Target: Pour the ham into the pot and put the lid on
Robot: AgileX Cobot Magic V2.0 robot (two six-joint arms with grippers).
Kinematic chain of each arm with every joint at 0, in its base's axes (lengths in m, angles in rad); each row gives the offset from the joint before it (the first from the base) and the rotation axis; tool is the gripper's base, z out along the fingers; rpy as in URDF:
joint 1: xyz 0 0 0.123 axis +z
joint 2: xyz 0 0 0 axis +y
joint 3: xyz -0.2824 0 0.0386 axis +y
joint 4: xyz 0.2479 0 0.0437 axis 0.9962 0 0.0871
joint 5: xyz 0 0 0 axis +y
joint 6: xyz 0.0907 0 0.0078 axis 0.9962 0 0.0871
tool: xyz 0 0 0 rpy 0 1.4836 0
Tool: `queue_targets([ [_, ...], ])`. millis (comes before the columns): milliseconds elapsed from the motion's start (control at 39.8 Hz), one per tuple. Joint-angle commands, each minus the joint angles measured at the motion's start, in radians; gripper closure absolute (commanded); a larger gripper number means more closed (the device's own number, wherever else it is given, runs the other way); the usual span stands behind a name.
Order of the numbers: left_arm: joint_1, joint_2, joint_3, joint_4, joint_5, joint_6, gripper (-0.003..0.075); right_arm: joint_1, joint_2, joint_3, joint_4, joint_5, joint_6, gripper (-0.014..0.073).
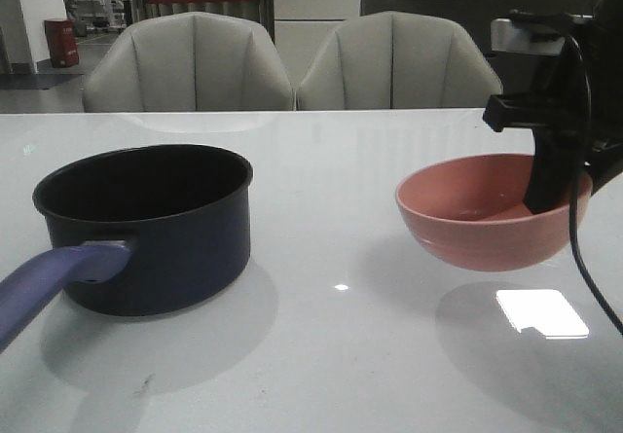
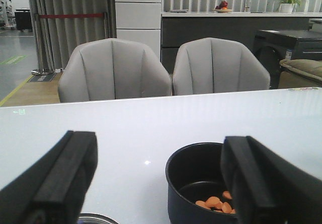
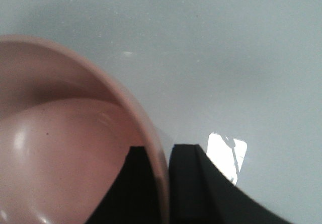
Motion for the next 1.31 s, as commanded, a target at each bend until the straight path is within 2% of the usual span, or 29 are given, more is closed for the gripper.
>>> queue_targets([
  [0,-0.007,0.012,-0.029,-0.011,-0.078,-0.001,0.0164,-0.009,-0.018,-0.028,0.000,-0.023,0.005,0.0452],
  [101,-0.007,0.012,-0.029,-0.011,-0.078,-0.001,0.0164,-0.009,0.010,-0.028,0.000,-0.030,0.005,0.0418],
  [176,-0.007,0.012,-0.029,-0.011,-0.078,-0.001,0.0164,-0.009,0.022,-0.028,0.000,-0.033,0.005,0.0348],
  [327,-0.007,0.012,-0.029,-0.011,-0.078,-0.001,0.0164,-0.009,0.018,-0.032,-0.005,-0.052,0.004,0.0151],
  [402,-0.007,0.012,-0.029,-0.011,-0.078,-0.001,0.0164,-0.009,0.008,-0.039,-0.013,-0.047,0.004,0.0116],
  [553,-0.007,0.012,-0.029,-0.011,-0.078,-0.001,0.0164,-0.008,-0.065,-0.027,-0.018,-0.047,-0.064,0.0118],
  [653,-0.007,0.012,-0.029,-0.011,-0.078,-0.001,0.0164,-0.001,-0.171,0.014,-0.018,-0.095,-0.095,0.0118],
  [829,-0.007,0.012,-0.029,-0.011,-0.078,-0.001,0.0164,0.029,-0.387,0.147,0.042,-0.246,-0.093,0.0118],
  [1030,-0.007,0.012,-0.029,-0.011,-0.078,-0.001,0.0164,0.066,-0.622,0.301,0.043,-0.376,-0.093,0.0118],
  [1281,-0.007,0.012,-0.029,-0.011,-0.078,-0.001,0.0164,0.121,-0.967,0.516,0.043,-0.616,-0.093,0.0118],
])
